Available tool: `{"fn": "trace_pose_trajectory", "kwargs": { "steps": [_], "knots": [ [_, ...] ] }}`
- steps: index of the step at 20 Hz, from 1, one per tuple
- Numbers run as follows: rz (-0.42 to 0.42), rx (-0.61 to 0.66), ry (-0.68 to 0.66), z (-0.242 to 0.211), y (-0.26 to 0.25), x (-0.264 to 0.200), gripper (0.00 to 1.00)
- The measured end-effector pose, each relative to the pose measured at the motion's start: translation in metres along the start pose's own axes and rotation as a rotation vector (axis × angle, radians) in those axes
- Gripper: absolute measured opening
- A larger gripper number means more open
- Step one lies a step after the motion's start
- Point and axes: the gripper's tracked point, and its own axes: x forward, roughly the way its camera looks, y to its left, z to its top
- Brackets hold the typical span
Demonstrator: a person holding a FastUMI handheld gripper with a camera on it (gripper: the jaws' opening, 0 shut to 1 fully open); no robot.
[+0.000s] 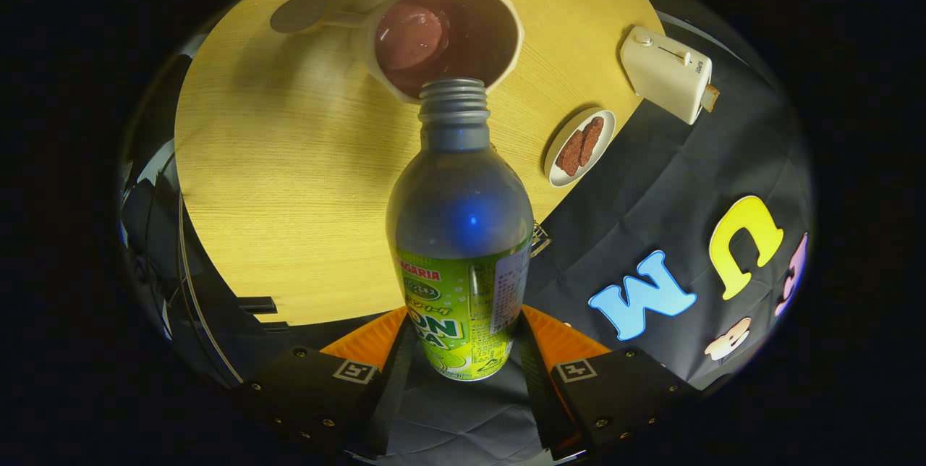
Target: Take the bottle from table, then pour the juice into the cup, finally place the bottle on the coaster
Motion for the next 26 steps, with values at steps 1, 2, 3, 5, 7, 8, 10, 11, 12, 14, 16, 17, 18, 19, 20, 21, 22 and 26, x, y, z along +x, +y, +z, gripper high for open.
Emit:
{"fn": "trace_pose_trajectory", "kwargs": {
  "steps": [1, 2, 3, 5, 7, 8, 10, 11, 12, 14, 16, 17, 18, 19, 20, 21, 22, 26],
  "knots": [
    [0.000, 0.022, -0.012, 0.001, 0.002, 0.002, 0.74],
    [-0.004, 0.056, -0.038, 0.004, 0.002, 0.003, 0.74],
    [-0.008, 0.089, -0.063, 0.007, 0.004, 0.005, 0.74],
    [-0.022, 0.176, -0.132, 0.016, 0.004, 0.008, 0.74],
    [-0.015, 0.284, -0.201, 0.021, 0.011, 0.011, 0.75],
    [-0.004, 0.343, -0.231, 0.024, 0.015, 0.013, 0.75],
    [0.016, 0.440, -0.273, 0.028, 0.022, 0.018, 0.75],
    [0.009, 0.486, -0.300, 0.031, 0.022, 0.022, 0.75],
    [0.004, 0.536, -0.323, 0.032, 0.024, 0.026, 0.75],
    [0.022, 0.679, -0.397, 0.039, 0.030, 0.032, 0.75],
    [0.102, 0.871, -0.472, 0.048, 0.040, 0.039, 0.75],
    [0.131, 0.968, -0.510, 0.051, 0.042, 0.043, 0.75],
    [0.155, 1.053, -0.536, 0.053, 0.040, 0.047, 0.75],
    [0.175, 1.128, -0.566, 0.056, 0.038, 0.052, 0.75],
    [0.193, 1.191, -0.586, 0.058, 0.037, 0.057, 0.75],
    [0.206, 1.247, -0.616, 0.061, 0.033, 0.061, 0.75],
    [0.211, 1.302, -0.657, 0.064, 0.028, 0.064, 0.75],
    [0.205, 1.534, -0.805, 0.067, -0.001, 0.075, 0.75]
  ]
}}
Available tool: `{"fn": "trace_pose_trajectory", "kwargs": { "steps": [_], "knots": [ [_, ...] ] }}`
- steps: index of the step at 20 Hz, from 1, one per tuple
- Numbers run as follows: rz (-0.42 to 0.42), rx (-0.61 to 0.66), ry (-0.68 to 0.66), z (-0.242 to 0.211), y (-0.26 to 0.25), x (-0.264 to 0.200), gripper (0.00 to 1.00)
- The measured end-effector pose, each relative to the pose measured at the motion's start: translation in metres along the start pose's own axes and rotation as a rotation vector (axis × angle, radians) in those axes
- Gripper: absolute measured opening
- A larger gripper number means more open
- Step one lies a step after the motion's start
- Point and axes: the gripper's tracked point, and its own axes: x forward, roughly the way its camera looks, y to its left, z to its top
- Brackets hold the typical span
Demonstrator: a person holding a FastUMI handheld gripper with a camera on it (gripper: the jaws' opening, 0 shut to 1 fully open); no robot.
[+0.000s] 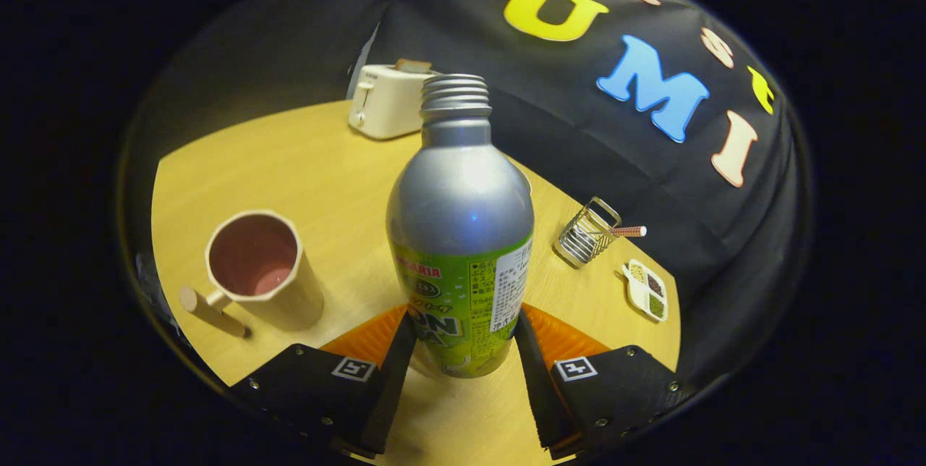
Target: Take the bottle from table, then pour the juice into the cup, finally place the bottle on the coaster
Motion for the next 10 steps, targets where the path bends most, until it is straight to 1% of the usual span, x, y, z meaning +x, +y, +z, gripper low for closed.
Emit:
{"fn": "trace_pose_trajectory", "kwargs": {
  "steps": [3, 7, 10],
  "knots": [
    [-0.007, 0.107, -0.081, 0.014, -0.015, 0.017, 0.75],
    [-0.001, 0.254, -0.139, 0.029, -0.029, 0.043, 0.75],
    [0.004, 0.356, -0.185, 0.037, -0.029, 0.062, 0.75]
  ]
}}
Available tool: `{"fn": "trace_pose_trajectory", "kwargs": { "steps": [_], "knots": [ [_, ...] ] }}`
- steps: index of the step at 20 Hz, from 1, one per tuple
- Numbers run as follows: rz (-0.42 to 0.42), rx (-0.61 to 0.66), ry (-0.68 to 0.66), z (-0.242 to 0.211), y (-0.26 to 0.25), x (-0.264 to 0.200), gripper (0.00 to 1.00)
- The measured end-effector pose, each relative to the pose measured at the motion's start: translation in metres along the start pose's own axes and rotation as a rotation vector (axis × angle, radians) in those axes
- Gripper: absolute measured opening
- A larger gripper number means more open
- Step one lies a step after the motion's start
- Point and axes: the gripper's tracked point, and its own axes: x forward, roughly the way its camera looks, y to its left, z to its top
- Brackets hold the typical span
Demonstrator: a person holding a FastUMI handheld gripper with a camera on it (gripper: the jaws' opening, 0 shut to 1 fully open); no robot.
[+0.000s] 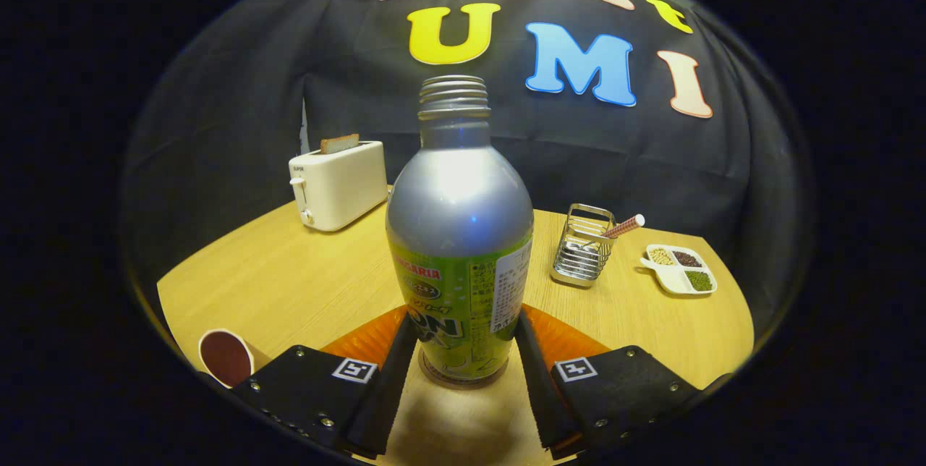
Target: Take the bottle from table, then pour the juice into the cup, finally place the bottle on the coaster
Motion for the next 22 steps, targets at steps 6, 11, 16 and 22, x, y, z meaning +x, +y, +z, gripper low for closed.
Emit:
{"fn": "trace_pose_trajectory", "kwargs": {
  "steps": [6, 11, 16, 22],
  "knots": [
    [-0.028, 0.010, -0.016, -0.014, -0.001, 0.025, 0.75],
    [-0.068, 0.028, 0.018, -0.036, -0.006, 0.030, 0.75],
    [-0.071, 0.034, 0.019, -0.046, -0.002, 0.017, 0.75],
    [-0.084, 0.024, 0.012, -0.045, -0.001, 0.016, 0.79]
  ]
}}
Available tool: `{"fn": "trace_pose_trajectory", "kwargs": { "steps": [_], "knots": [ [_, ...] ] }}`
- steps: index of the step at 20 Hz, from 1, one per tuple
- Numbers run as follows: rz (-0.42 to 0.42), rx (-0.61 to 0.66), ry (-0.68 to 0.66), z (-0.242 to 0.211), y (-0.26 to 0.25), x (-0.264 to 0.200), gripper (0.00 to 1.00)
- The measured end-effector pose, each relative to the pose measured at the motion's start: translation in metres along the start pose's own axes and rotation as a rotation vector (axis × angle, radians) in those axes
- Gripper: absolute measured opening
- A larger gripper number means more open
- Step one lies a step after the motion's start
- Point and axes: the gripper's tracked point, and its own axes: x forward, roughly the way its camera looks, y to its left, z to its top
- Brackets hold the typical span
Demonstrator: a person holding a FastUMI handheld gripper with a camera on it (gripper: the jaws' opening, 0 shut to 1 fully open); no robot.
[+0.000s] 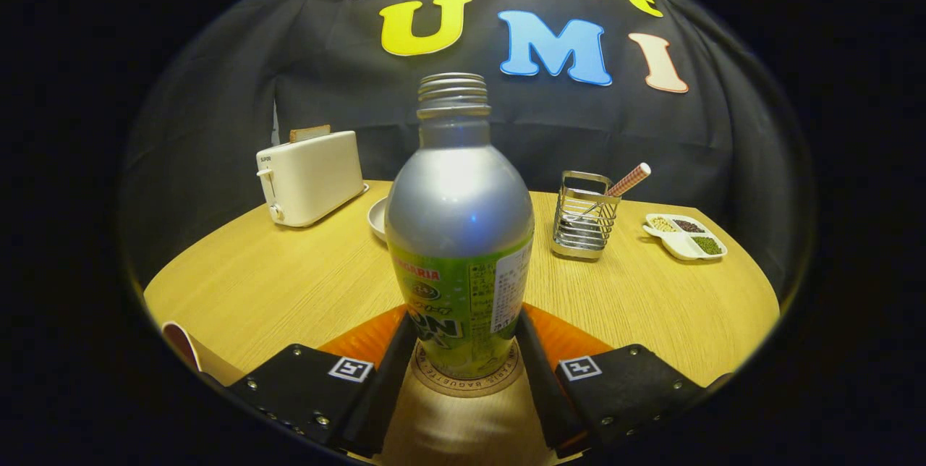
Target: Take the bottle from table, then pour the juice into the cup, finally place the bottle on the coaster
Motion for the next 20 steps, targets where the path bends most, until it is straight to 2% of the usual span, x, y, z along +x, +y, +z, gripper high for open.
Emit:
{"fn": "trace_pose_trajectory", "kwargs": {
  "steps": [2, 4, 10, 20],
  "knots": [
    [-0.007, -0.002, 0.016, -0.003, -0.001, -0.001, 0.80],
    [-0.005, 0.000, 0.028, -0.006, -0.001, -0.003, 0.99],
    [-0.024, 0.023, -0.005, 0.015, -0.007, -0.022, 0.99],
    [-0.029, 0.012, -0.193, 0.114, -0.007, -0.134, 0.98]
  ]
}}
